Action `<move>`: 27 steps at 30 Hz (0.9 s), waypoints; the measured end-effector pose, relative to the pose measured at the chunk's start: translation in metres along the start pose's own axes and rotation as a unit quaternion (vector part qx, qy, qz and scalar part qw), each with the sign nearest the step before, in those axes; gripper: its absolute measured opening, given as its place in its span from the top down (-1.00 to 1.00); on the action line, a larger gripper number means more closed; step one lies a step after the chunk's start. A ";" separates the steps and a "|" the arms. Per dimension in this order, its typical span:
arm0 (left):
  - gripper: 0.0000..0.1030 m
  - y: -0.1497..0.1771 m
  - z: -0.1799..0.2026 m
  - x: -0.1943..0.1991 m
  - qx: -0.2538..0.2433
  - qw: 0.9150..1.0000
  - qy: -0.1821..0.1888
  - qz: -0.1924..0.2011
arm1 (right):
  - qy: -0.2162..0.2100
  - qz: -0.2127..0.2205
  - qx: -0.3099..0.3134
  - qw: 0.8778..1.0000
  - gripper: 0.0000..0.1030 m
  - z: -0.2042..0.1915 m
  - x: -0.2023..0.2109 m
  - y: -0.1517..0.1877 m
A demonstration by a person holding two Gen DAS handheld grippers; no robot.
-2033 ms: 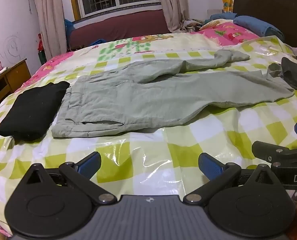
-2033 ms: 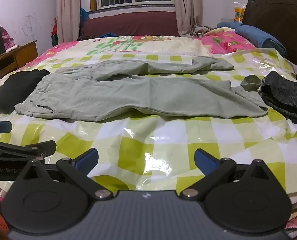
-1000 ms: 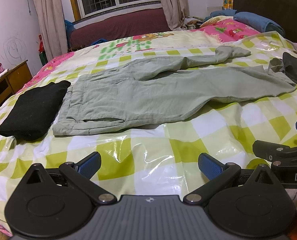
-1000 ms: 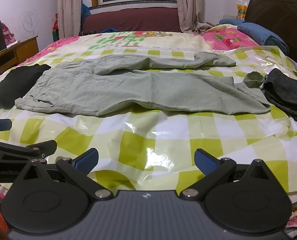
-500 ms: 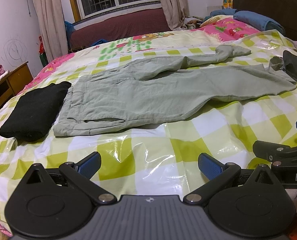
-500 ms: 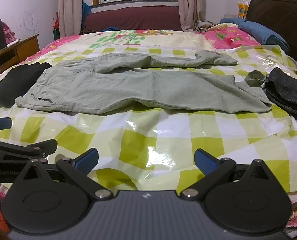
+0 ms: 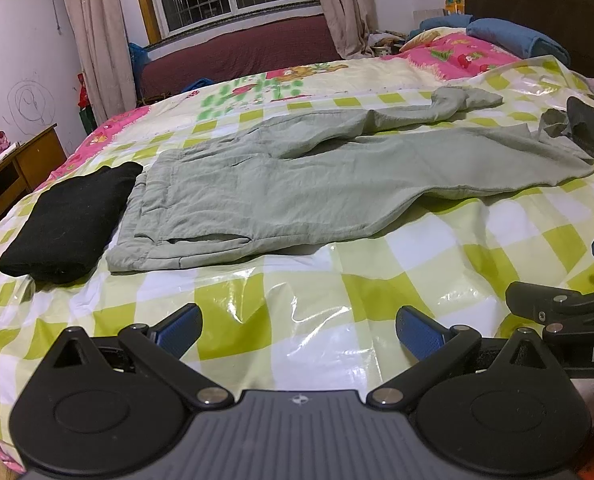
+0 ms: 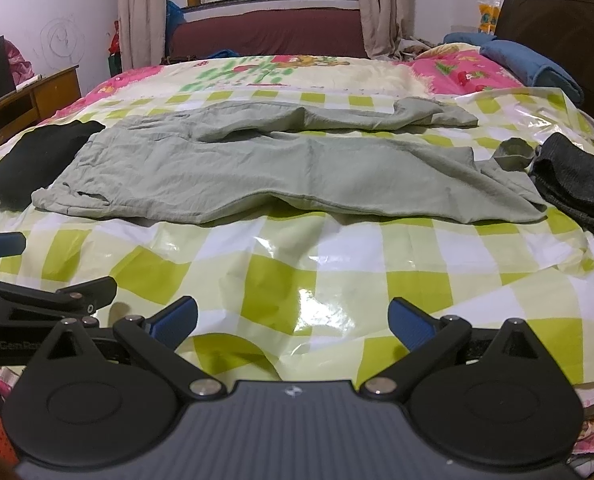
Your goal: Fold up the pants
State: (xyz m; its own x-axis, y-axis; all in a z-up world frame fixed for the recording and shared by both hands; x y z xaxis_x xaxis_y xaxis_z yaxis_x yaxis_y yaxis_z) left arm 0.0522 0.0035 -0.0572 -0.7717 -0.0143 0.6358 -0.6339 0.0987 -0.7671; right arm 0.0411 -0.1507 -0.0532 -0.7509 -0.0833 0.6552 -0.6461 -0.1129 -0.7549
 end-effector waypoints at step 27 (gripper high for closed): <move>-1.00 -0.034 -0.117 -0.071 0.082 0.993 -0.081 0.002 | -0.068 0.028 0.112 0.991 -0.66 -0.069 -0.064 -0.069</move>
State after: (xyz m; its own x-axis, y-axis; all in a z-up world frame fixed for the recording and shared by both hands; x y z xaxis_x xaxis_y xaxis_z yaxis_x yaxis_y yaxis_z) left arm 0.1348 0.1173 -0.0666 -0.7643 -0.1746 0.6208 -0.6203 -0.0640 -0.7817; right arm 0.1246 -0.0697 -0.0449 -0.7494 -0.2270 0.6220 -0.5462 -0.3192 -0.7745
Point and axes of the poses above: each gripper's, at about its wrist camera, not at the fingertips, and x roughly against the way its jaws point, z to its right, y to its underside, the point moved 7 cm from there along -x, roughly the way its jaws point, and after that the axes turned 5 degrees about x, right-handed, at the moved point
